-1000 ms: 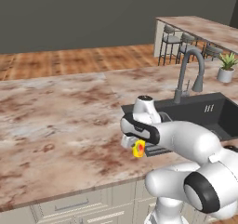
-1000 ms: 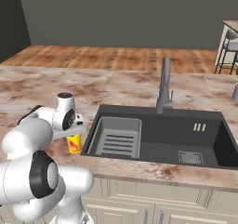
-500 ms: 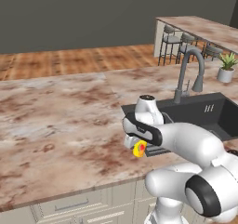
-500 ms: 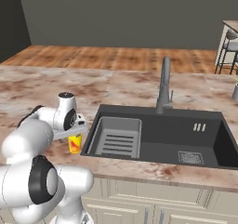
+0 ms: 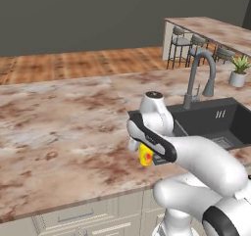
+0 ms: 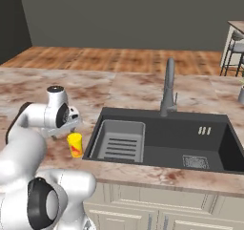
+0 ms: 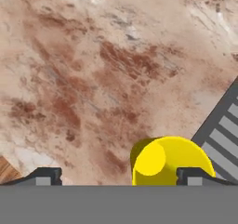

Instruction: Pick the cup and bowl from the counter and place them on the counter next to the sink.

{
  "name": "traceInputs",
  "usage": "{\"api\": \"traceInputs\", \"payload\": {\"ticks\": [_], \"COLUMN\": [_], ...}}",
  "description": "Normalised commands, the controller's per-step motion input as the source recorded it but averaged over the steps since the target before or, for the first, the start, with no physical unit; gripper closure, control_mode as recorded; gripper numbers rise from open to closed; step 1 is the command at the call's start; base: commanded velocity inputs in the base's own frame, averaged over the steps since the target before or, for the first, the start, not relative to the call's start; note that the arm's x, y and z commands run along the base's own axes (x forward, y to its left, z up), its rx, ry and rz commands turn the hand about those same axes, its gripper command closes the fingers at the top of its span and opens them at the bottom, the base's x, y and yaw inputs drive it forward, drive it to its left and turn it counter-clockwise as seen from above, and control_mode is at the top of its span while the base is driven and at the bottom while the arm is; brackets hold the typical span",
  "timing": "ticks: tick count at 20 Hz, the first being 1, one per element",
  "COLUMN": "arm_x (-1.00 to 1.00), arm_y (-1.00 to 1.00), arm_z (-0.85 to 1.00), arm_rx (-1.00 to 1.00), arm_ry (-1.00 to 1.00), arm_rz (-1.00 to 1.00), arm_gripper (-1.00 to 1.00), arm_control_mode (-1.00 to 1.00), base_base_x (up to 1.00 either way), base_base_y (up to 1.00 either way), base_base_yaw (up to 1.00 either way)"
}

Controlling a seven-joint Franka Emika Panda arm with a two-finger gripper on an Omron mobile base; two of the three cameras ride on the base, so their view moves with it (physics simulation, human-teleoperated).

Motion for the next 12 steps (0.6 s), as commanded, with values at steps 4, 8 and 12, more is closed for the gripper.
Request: {"api": "traceInputs", "payload": {"ticks": [4, 8, 12], "arm_x": [-0.22, -0.73, -0.96], "arm_y": [0.31, -0.03, -0.48], "arm_z": [0.64, 0.22, 0.00], "arm_rx": [-0.01, 0.00, 0.01], "arm_ry": [-0.11, -0.02, -0.03], "arm_rz": [0.08, 0.00, -0.17], "arm_gripper": [-1.00, -1.00, -1.00], "arm_control_mode": [-1.00, -1.00, -1.00], "base_base_x": [0.00, 0.00, 0.00], "base_base_y": [0.00, 0.00, 0.00], "base_base_yaw": [0.00, 0.00, 0.00]}}
